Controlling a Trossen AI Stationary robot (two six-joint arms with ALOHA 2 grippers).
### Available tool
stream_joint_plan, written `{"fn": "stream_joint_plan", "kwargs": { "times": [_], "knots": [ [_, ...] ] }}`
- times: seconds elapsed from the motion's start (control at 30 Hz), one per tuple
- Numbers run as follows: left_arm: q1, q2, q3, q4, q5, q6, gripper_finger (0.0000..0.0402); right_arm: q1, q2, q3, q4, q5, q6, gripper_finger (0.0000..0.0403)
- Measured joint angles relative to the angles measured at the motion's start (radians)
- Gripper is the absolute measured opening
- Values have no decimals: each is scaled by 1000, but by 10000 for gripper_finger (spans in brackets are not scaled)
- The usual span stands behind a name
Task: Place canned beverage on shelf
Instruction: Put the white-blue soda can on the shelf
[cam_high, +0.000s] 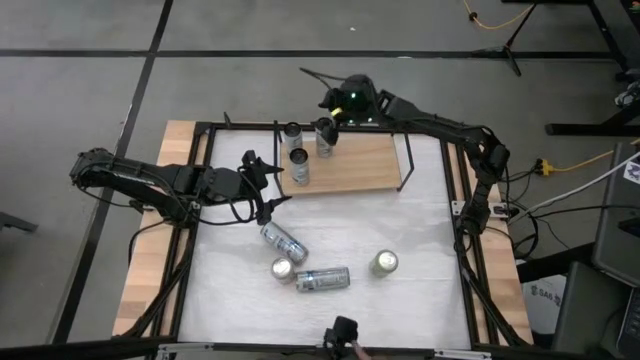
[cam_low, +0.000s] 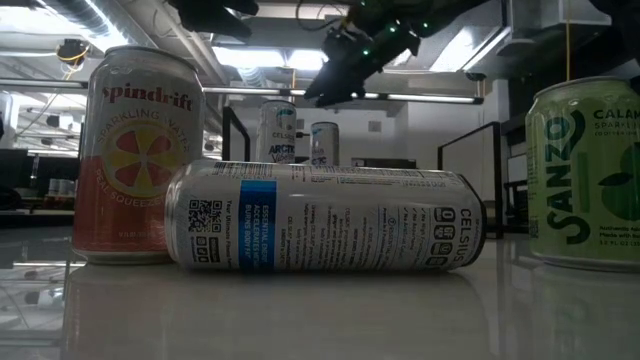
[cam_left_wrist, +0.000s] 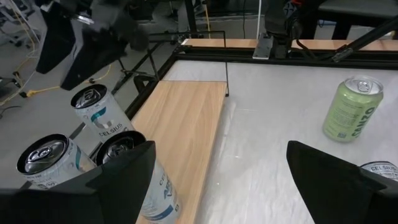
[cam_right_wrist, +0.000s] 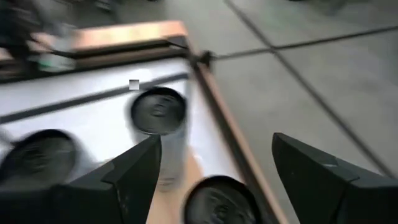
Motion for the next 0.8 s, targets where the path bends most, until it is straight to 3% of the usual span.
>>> {"fn": "stream_joint_plan", "kwargs": {
  "times": [0.17,0.47,0.6,0.8],
  "knots": [
    [0,0,0,-7,0,0,354,59,0,0,-30,222,0,296],
    [0,0,0,-6,0,0,354,78,0,0,-49,246,154,296],
    [0,0,0,-6,0,0,354,78,0,0,-58,302,157,296],
    [0,0,0,-6,0,0,354,78,8,0,-65,302,186,296]
  ]
}}
